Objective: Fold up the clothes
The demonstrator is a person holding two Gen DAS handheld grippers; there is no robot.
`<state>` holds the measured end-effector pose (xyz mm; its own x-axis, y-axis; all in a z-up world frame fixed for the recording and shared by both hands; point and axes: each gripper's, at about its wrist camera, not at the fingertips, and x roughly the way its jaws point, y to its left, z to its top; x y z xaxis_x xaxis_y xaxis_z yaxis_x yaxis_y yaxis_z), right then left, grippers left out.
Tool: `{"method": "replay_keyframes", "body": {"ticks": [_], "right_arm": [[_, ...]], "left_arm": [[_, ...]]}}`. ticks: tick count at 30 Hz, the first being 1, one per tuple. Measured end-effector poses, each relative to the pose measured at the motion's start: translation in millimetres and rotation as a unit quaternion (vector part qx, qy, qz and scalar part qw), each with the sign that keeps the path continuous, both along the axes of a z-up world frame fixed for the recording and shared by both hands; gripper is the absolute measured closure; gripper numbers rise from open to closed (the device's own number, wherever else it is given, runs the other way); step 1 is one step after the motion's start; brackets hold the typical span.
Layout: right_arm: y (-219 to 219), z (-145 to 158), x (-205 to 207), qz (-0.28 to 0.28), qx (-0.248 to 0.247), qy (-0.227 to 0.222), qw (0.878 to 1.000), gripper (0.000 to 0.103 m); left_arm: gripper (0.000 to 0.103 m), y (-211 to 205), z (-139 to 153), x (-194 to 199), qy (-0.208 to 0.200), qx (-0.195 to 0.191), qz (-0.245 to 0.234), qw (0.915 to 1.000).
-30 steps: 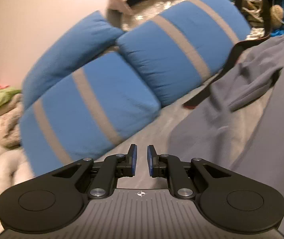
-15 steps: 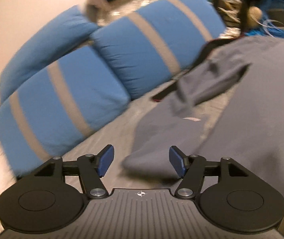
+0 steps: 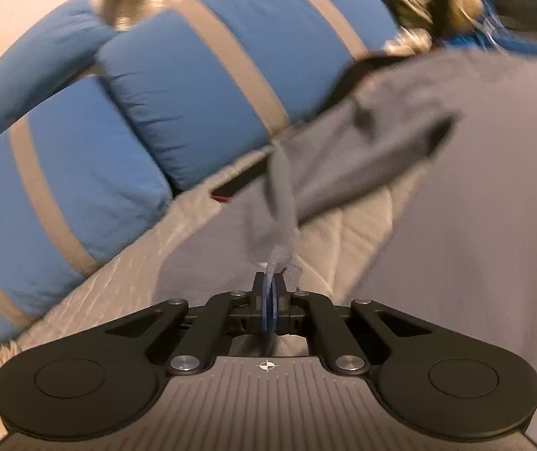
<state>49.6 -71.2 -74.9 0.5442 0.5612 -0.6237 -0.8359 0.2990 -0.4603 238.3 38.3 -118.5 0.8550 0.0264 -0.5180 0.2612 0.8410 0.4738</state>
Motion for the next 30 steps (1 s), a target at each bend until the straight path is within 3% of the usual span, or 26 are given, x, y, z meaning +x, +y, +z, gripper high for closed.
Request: {"method": "replay_keyframes", "body": {"ticks": [2, 8, 11, 17, 23, 24, 27, 30], "right_arm": [[-0.7, -0.5, -0.5, 0.0, -0.001, -0.003, 1.0, 0.0], [2.2, -2.9, -1.4, 0.004, -0.007, -0.009, 1.0, 0.0], [3.4, -5.5, -1.3, 0.004, -0.012, -0.01, 1.0, 0.0], [4.3, -10.0, -1.0, 0.001, -0.019, -0.013, 1.0, 0.0], [3.8, -11.5, -2.1, 0.003, -0.02, -0.017, 1.0, 0.0], [3.4, -10.9, -1.9, 0.003, -0.02, -0.017, 1.0, 0.0], [2.8, -9.7, -1.9, 0.003, -0.018, -0.018, 1.0, 0.0], [2.3, -9.2, -2.5, 0.005, -0.017, -0.018, 1.0, 0.0]], "left_arm": [[0.1, 7.9, 11.3, -10.3, -0.022, 0.001, 0.009, 0.9997], [0.1, 47.9, 43.0, -61.0, -0.104, 0.065, 0.055, 0.9909], [0.1, 71.3, 53.2, -80.5, -0.116, 0.09, 0.094, 0.9846], [0.098, 97.9, 51.2, -108.3, -0.077, 0.123, 0.15, 0.978], [0.096, 109.1, 40.3, -133.8, -0.014, 0.166, 0.145, 0.9753], [0.093, 110.1, 39.5, -137.3, -0.008, 0.174, 0.143, 0.9743], [0.068, 113.1, 36.8, -142.1, 0.009, 0.19, 0.154, 0.9697], [0.065, 119.6, 36.5, -144.3, 0.024, 0.189, 0.166, 0.9677]]}}
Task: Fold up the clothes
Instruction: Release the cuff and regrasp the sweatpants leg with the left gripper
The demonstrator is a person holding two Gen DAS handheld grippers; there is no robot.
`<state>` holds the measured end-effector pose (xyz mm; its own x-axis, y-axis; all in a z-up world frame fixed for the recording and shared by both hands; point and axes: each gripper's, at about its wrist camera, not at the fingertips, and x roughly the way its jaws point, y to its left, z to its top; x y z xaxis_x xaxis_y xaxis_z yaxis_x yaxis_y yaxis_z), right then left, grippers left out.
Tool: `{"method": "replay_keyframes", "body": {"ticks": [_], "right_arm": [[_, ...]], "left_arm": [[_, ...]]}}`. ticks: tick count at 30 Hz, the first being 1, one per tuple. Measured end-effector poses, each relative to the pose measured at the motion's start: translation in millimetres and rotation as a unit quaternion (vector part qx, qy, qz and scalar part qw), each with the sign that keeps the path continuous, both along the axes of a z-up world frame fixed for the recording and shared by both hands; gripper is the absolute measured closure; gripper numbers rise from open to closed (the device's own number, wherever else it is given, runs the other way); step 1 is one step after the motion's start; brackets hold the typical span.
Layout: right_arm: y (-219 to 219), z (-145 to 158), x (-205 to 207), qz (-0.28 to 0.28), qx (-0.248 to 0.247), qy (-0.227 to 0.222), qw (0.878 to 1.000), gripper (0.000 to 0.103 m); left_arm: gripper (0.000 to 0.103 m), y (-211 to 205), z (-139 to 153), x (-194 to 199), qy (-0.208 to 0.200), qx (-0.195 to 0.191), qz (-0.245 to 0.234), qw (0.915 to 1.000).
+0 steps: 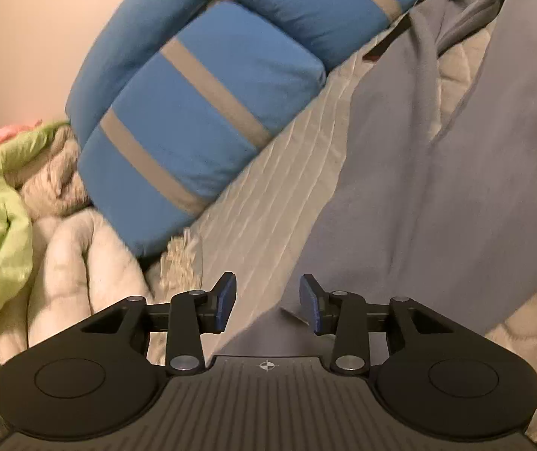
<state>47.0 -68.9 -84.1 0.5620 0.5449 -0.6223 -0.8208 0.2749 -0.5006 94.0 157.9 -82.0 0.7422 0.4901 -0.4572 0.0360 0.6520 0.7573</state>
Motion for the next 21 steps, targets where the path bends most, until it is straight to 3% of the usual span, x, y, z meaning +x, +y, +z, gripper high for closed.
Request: {"method": "replay_keyframes", "body": {"ticks": [4, 9, 12, 17, 21], "right_arm": [[-0.2, 0.0, -0.8, 0.002, 0.0, -0.001, 1.0, 0.0], [0.2, -0.8, -0.2, -0.001, -0.003, -0.004, 1.0, 0.0], [-0.8, -0.5, 0.3, -0.003, -0.002, -0.003, 1.0, 0.0], [-2.5, 0.2, 0.9, -0.003, 0.0, -0.003, 1.0, 0.0], [-1.5, 0.1, -0.1, 0.0, 0.0, -0.004, 1.0, 0.0]], "left_arm": [[0.058, 3.2, -1.5, -4.2, 0.014, -0.01, -0.034, 0.9993], [0.058, -7.6, -8.5, -3.9, 0.041, -0.021, -0.1, 0.9939], [0.058, -20.3, -20.0, -3.3, 0.051, 0.003, -0.127, 0.9906], [0.058, -34.8, -44.1, -1.7, 0.076, 0.08, -0.141, 0.9839], [0.058, -40.6, -42.9, -4.8, 0.089, 0.076, -0.157, 0.9806]]}}
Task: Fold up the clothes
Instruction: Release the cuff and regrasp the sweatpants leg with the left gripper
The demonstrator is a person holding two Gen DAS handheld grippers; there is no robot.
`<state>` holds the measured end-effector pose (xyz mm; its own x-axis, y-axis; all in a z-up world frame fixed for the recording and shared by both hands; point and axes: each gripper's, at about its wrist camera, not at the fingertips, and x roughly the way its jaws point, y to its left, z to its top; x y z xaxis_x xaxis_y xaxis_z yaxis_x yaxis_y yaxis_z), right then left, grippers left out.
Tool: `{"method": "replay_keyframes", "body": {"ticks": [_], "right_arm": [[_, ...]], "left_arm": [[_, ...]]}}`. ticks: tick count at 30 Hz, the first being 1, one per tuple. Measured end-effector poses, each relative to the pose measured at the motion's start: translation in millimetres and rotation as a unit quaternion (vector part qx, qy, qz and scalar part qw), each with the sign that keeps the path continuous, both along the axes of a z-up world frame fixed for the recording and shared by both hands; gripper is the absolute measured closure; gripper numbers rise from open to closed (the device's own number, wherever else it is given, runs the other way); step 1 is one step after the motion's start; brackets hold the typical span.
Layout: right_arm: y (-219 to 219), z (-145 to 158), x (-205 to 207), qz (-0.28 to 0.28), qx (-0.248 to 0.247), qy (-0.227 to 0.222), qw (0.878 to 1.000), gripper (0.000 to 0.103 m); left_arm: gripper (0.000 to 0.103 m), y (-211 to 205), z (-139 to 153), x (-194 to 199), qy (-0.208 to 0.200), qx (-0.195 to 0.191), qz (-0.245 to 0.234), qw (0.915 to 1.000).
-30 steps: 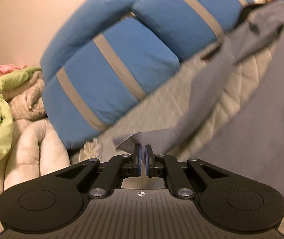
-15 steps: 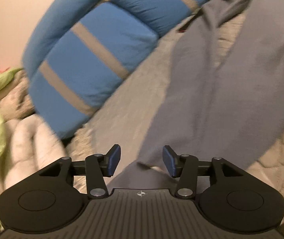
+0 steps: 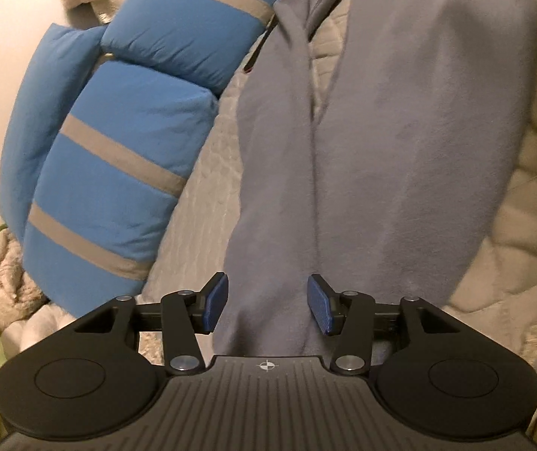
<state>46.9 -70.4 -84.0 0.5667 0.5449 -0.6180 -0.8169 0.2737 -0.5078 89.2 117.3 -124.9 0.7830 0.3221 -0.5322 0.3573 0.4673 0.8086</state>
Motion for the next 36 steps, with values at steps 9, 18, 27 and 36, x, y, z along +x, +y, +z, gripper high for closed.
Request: {"method": "replay_keyframes", "body": {"ticks": [9, 18, 27, 36], "right_arm": [[0.3, -1.0, 1.3, -0.006, -0.003, -0.003, 1.0, 0.0], [-2.0, 0.0, 3.3, -0.01, 0.002, -0.009, 1.0, 0.0], [-24.8, 33.8, 37.4, -0.066, 0.068, -0.034, 0.995, 0.0], [-66.4, 46.1, 108.6, -0.233, 0.125, 0.019, 0.964, 0.0]], "left_arm": [[0.058, -6.1, -18.0, 3.5, 0.008, 0.086, -0.013, 0.9962], [0.1, -3.5, -28.3, -0.5, 0.007, 0.122, -0.014, 0.9924], [0.1, 3.7, 8.9, 8.6, -0.084, 0.117, 0.012, 0.9895], [0.1, 3.1, 47.2, 15.5, -0.17, 0.095, 0.04, 0.9801]]}}
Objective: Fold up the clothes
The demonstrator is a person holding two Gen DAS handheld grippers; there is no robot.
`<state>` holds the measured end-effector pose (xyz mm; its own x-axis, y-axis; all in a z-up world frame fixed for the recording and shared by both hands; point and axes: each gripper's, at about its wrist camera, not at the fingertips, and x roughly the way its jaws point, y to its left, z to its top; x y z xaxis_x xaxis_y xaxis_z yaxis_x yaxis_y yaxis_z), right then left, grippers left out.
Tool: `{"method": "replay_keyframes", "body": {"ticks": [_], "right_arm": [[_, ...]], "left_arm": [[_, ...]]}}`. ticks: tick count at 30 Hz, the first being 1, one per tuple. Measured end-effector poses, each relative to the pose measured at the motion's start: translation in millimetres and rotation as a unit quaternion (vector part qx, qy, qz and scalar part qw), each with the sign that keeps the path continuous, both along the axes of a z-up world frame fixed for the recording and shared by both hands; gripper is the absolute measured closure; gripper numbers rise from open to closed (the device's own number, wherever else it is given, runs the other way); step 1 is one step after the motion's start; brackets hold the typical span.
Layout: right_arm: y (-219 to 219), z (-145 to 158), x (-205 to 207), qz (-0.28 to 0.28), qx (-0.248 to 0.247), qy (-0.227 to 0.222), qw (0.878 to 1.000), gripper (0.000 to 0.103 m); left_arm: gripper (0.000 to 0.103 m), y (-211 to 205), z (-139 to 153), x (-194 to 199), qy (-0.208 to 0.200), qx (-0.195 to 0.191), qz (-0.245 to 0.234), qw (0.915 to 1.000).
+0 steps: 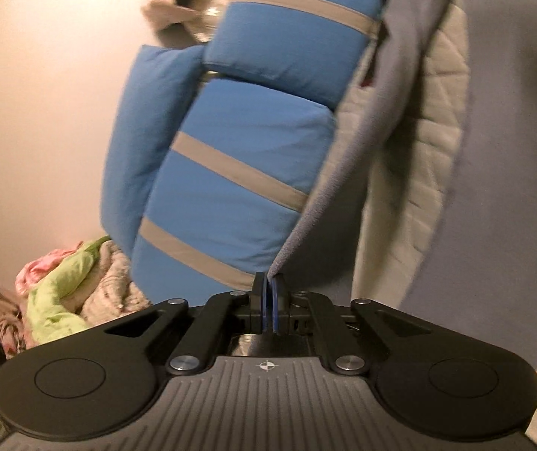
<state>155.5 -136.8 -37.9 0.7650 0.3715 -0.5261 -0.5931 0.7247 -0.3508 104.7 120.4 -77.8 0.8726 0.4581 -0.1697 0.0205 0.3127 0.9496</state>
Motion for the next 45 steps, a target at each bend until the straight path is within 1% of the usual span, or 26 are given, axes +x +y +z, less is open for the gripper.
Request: {"method": "replay_keyframes", "body": {"ticks": [3, 8, 12, 16, 19, 22, 24, 26, 29, 30, 32, 35, 37, 39, 40, 42, 44, 45], "right_arm": [[3.0, -6.8, 0.2, 0.0, -0.018, -0.005, 1.0, 0.0], [14.3, -14.5, -3.4, 0.01, -0.03, 0.0, 1.0, 0.0], [17.7, -13.1, -5.1, 0.01, -0.032, -0.011, 0.999, 0.0], [17.2, -12.1, -5.6, 0.011, -0.025, -0.004, 1.0, 0.0], [16.6, -10.9, -5.7, 0.011, -0.023, -0.004, 1.0, 0.0], [15.3, -8.0, -5.6, 0.013, -0.017, -0.006, 1.0, 0.0], [9.7, -3.9, -3.5, 0.012, -0.009, -0.01, 1.0, 0.0], [-0.2, 1.0, 0.0, 0.016, -0.004, -0.02, 1.0, 0.0], [-23.2, 9.7, 7.7, 0.035, -0.002, -0.046, 0.998, 0.0], [-36.2, 11.5, 14.2, 0.039, -0.007, -0.057, 0.998, 0.0], [-64.0, 11.6, 33.8, 0.027, -0.01, -0.061, 0.998, 0.001], [-118.8, 0.7, 79.0, -0.013, -0.007, -0.038, 0.999, 0.002], [-155.2, -13.8, 115.1, -0.057, -0.015, -0.023, 0.998, 0.005], [-188.2, -27.9, 149.7, -0.098, -0.02, -0.009, 0.995, 0.013], [-202.4, -34.3, 165.9, -0.116, -0.021, -0.003, 0.993, 0.015], [-218.6, -41.8, 194.2, -0.134, -0.021, 0.003, 0.991, 0.023], [-233.9, -48.9, 222.4, -0.15, -0.021, 0.009, 0.988, 0.024], [-236.5, -51.9, 236.2, -0.15, -0.019, 0.017, 0.988, 0.028]], "left_arm": [[0.1, -3.4, 15.9, -2.9, -0.019, 0.003, 0.0, 0.9998], [0.1, -11.1, 49.4, -5.8, -0.047, 0.005, 0.001, 0.9989], [0.1, -15.2, 81.0, -11.5, -0.049, -0.015, 0.005, 0.9987], [0.1, -21.4, 120.0, -24.1, -0.05, -0.042, 0.01, 0.9978], [0.1, -26.5, 149.1, -35.2, -0.058, -0.042, 0.012, 0.9973], [0.1, -27.3, 181.7, -34.4, -0.059, -0.066, 0.023, 0.9958], [0.1, -23.2, 192.7, -26.5, -0.058, -0.081, 0.027, 0.9946], [0.1, -15.4, 189.5, -13.3, -0.056, -0.084, 0.031, 0.9944], [0.1, -3.8, 168.2, 3.2, -0.047, -0.082, 0.032, 0.995], [0.1, -1.5, 159.9, 7.0, -0.045, -0.081, 0.03, 0.9953], [0.1, 2.5, 145.7, 10.4, -0.045, -0.082, 0.023, 0.9953], [0.1, 5.8, 131.1, 6.3, -0.057, -0.087, 0.01, 0.9945], [0.1, 6.4, 120.3, 1.5, -0.064, -0.091, 0.004, 0.9938], [0.1, 6.7, 109.8, -2.3, -0.069, -0.091, 0.001, 0.9935], [0.1, 7.0, 104.9, -3.6, -0.071, -0.089, 0.002, 0.9934], [0.1, 8.1, 96.6, -3.5, -0.073, -0.087, 0.007, 0.9934], [0.1, 9.3, 91.5, -1.0, -0.069, -0.088, 0.016, 0.9936], [0.1, 11.6, 88.9, 1.2, -0.064, -0.09, 0.024, 0.9936]]}}
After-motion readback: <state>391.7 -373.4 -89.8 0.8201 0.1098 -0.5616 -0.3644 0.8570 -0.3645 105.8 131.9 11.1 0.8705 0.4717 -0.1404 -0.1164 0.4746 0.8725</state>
